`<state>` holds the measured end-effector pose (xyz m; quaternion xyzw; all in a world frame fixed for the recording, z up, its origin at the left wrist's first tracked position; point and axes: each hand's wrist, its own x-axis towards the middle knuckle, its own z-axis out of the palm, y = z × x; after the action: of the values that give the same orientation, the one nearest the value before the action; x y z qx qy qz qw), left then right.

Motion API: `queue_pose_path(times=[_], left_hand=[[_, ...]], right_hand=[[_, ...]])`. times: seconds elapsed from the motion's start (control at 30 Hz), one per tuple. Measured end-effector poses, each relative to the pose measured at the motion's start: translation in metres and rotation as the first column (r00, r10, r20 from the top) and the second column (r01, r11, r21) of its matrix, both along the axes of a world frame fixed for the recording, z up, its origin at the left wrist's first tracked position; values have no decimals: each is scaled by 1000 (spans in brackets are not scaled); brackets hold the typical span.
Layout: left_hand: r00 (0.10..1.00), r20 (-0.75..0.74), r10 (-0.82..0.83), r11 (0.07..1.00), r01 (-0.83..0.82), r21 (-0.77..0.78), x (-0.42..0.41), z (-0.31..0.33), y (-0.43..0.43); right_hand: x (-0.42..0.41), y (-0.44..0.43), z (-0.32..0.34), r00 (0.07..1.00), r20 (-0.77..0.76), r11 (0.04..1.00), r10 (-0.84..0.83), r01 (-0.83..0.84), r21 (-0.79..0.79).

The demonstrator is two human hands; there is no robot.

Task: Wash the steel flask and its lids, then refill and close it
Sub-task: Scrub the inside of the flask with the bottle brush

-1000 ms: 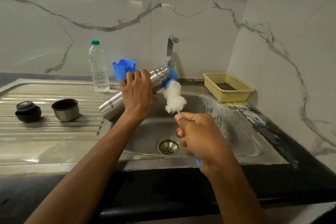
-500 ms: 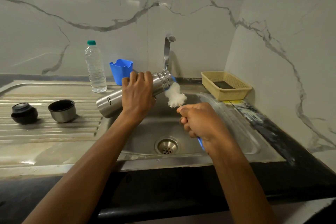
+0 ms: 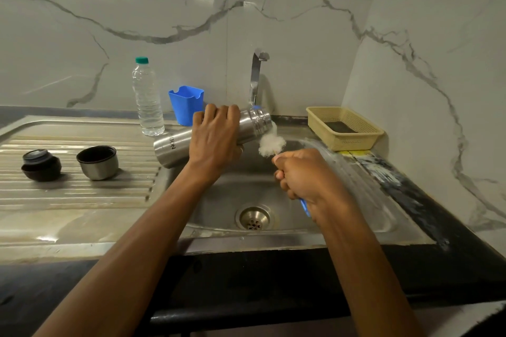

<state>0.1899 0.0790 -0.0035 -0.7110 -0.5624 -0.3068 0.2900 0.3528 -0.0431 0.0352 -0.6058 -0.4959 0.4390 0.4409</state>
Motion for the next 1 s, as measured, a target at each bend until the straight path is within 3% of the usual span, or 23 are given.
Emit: queue_pose_path(times=[0.2, 0.37, 0.57, 0.77, 1.0], left_hand=[[940, 286, -187, 922, 269, -280, -10, 12, 2], [846, 478, -237, 859, 413, -303, -30, 13, 1], [767, 579, -277, 778, 532, -334, -29, 16, -9], [753, 612, -242, 752, 544, -373, -35, 13, -4], [728, 638, -251, 729, 576, -370, -34, 11, -4]], right_hand=[[6, -7, -9, 997, 73, 994, 7, -15, 108], [5, -36, -23, 984, 167, 975, 64, -97, 200], [8, -10, -7, 968, 251, 963, 25, -90, 253], [5, -44, -29, 926, 375, 948, 40, -154, 279], [6, -5, -14, 927, 376, 952, 2, -117, 282]])
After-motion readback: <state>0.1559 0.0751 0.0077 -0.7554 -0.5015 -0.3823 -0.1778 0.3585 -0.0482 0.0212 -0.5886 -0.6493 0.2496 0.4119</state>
